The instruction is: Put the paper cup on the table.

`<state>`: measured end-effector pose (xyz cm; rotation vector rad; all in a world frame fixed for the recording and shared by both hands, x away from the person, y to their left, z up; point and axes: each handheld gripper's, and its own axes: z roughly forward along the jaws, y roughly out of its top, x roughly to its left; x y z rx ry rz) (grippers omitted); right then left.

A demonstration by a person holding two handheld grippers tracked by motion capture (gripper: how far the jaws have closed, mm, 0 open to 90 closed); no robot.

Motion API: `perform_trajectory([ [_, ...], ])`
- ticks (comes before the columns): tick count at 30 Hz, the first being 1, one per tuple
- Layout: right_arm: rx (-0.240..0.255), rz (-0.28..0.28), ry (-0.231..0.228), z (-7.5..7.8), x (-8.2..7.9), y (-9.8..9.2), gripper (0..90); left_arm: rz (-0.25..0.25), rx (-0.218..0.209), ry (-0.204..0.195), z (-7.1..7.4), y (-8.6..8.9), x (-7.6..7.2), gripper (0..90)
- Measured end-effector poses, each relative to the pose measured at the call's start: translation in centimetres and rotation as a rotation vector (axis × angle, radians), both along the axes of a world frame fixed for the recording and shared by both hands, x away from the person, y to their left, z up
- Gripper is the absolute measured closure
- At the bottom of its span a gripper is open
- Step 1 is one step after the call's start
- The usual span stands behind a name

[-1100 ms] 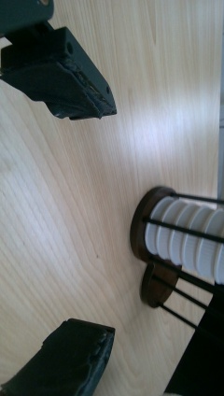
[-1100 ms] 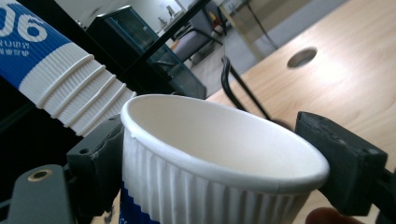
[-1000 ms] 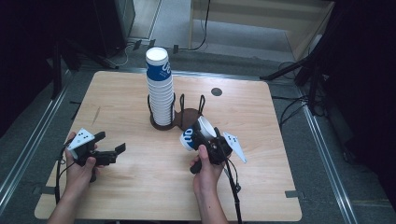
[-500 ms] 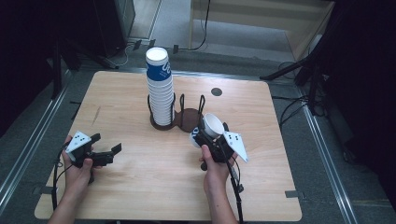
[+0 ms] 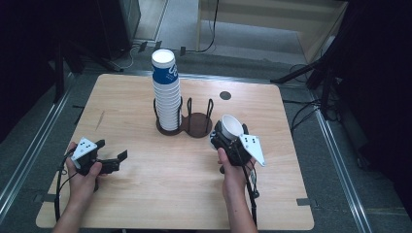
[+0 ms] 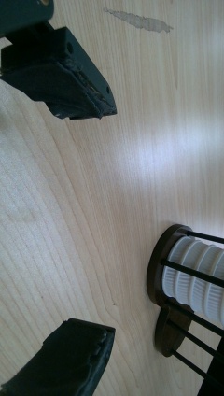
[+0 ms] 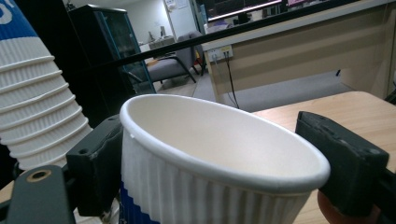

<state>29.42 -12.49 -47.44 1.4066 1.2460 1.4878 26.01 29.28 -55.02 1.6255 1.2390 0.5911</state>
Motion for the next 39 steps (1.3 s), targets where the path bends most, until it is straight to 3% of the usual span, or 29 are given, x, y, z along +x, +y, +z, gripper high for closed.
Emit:
perform_trajectory([
  [10, -0.067, -0.019, 0.001, 0.1, 1.1, -1.2, 14.0, 0.008, -0.006, 0.008, 0.0, 0.1, 0.0, 0.0],
  [21, -0.108, 0.003, -0.002, 0.0, 2.7, -2.0, 13.9, 0.001, -0.019, 0.011, 0.0, 0.2, 0.0, 0.0],
  [27, -0.111, -0.002, 0.003, -0.2, 3.5, -2.2, 13.9, -0.008, -0.019, 0.003, 0.0, 0.1, -0.1, 0.0],
  [39, -0.172, -0.032, -0.001, -0.2, 5.7, -3.0, 14.0, -0.013, -0.031, -0.002, 0.0, 0.3, -0.1, 0.0],
])
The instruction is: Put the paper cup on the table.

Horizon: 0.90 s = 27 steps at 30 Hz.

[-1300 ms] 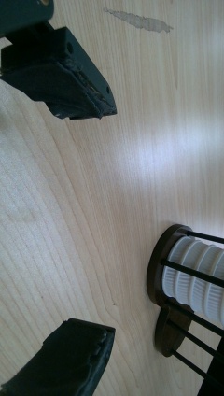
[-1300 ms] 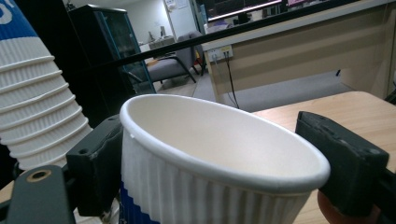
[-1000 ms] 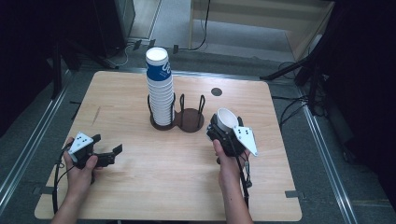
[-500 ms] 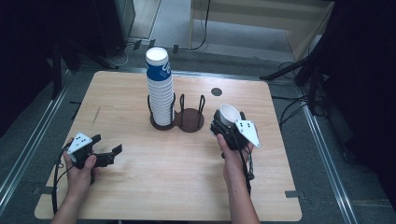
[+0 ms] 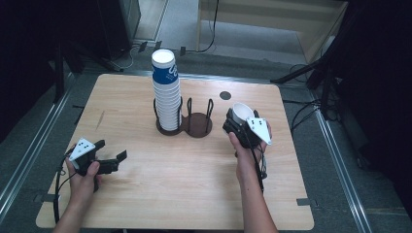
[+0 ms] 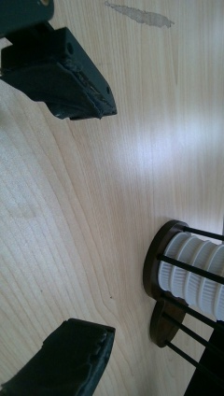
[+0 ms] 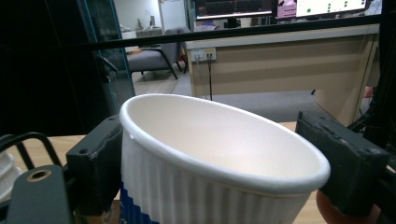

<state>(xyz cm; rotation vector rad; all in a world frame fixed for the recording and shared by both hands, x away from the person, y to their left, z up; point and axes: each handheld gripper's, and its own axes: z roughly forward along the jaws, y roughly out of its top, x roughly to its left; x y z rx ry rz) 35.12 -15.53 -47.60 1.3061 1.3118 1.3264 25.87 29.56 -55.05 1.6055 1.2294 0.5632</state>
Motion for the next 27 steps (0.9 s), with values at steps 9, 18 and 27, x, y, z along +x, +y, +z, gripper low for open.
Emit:
perform_trajectory([
  [9, -0.023, -0.02, 0.02, -0.2, 2.1, -0.7, 14.1, 0.005, -0.013, 0.003, 0.0, 0.1, 0.1, 0.0],
  [18, -0.018, -0.032, 0.021, -0.4, 4.1, -1.3, 14.1, 0.006, -0.033, 0.004, -0.1, 0.3, 0.1, 0.0],
  [27, -0.01, -0.025, 0.005, -1.1, 5.3, -1.5, 14.3, 0.02, -0.056, -0.003, -0.1, 0.6, 0.0, 0.0],
])
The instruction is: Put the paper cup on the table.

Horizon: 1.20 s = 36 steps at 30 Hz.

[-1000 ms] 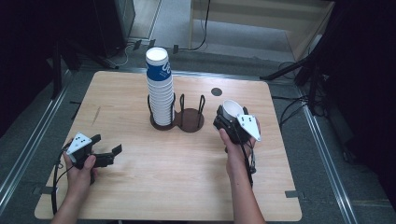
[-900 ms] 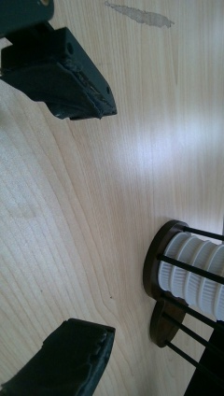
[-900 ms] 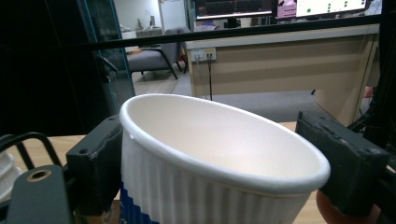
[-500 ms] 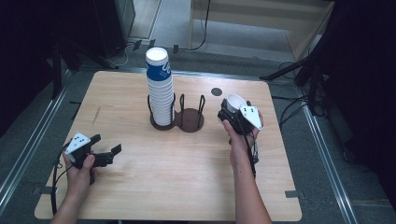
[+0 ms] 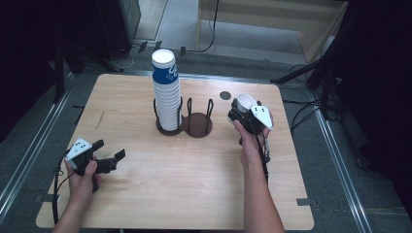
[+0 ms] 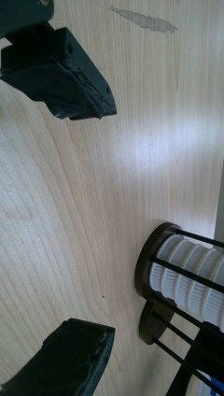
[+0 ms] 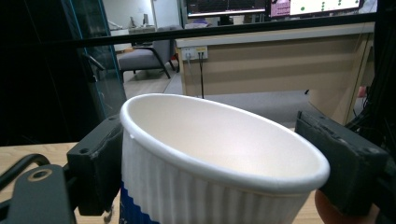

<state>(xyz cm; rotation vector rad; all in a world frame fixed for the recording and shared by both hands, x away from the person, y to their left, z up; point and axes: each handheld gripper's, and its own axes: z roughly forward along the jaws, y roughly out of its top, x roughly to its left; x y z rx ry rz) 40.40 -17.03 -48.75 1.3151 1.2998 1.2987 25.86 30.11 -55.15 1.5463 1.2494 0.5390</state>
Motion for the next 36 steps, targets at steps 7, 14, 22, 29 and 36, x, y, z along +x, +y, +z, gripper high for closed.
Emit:
perform_trajectory([
  [7, -0.046, 0.025, -0.006, -0.7, 1.1, 0.1, 14.4, 0.0, -0.004, 0.0, 0.0, 0.1, 0.0, 0.0],
  [14, -0.086, 0.023, 0.03, -1.4, 2.4, 0.2, 14.3, 0.0, -0.004, -0.001, 0.0, 0.0, 0.1, 0.0],
  [22, -0.129, -0.055, 0.051, -2.0, 3.8, -0.4, 13.9, 0.002, -0.004, -0.002, 0.0, 0.0, 0.1, 0.0],
  [29, -0.16, -0.106, 0.067, -2.9, 4.6, -0.8, 13.6, 0.002, -0.008, -0.008, 0.0, 0.1, 0.0, 0.0],
  [36, -0.236, -0.116, 0.078, -4.3, 4.4, -0.3, 13.4, 0.005, -0.017, -0.009, 0.0, 0.1, 0.0, 0.0],
])
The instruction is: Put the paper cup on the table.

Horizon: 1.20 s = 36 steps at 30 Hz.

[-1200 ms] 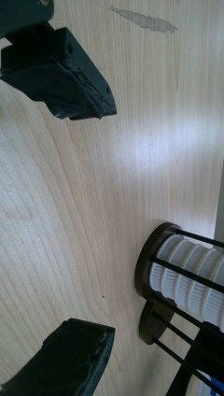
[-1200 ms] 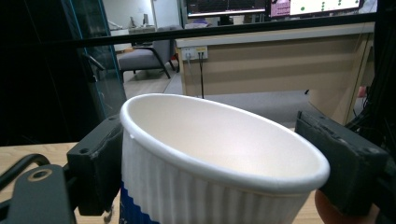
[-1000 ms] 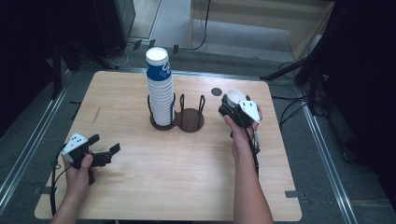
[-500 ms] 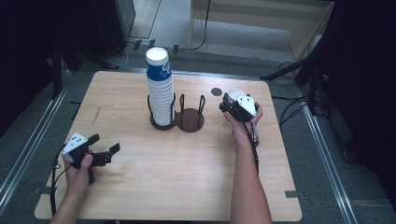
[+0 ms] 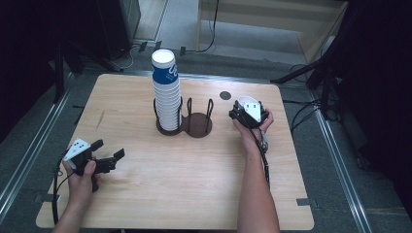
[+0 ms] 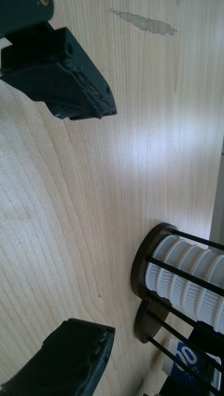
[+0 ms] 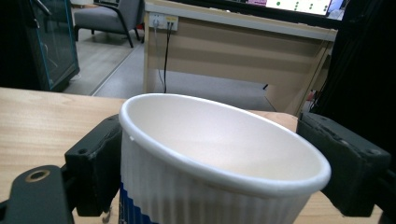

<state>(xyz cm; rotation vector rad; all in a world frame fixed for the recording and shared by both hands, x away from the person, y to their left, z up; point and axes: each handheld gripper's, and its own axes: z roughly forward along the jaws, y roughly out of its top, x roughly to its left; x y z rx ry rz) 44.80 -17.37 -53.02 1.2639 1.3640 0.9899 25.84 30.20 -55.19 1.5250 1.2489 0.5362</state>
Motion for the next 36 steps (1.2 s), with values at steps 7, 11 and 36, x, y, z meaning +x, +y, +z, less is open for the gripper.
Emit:
perform_trajectory([
  [7, -0.007, -0.002, 0.015, -0.5, -0.1, -0.4, 12.9, 0.002, -0.001, -0.001, 0.0, 0.0, 0.0, 0.0],
  [11, 0.009, -0.006, 0.022, -0.5, -0.4, -0.5, 12.7, 0.001, -0.003, 0.0, 0.0, 0.0, 0.0, 0.0],
  [36, 0.13, 0.077, 0.116, 0.3, -1.9, -1.2, 0.0, -0.001, 0.002, 0.003, 0.0, 0.0, 0.1, 0.0],
])
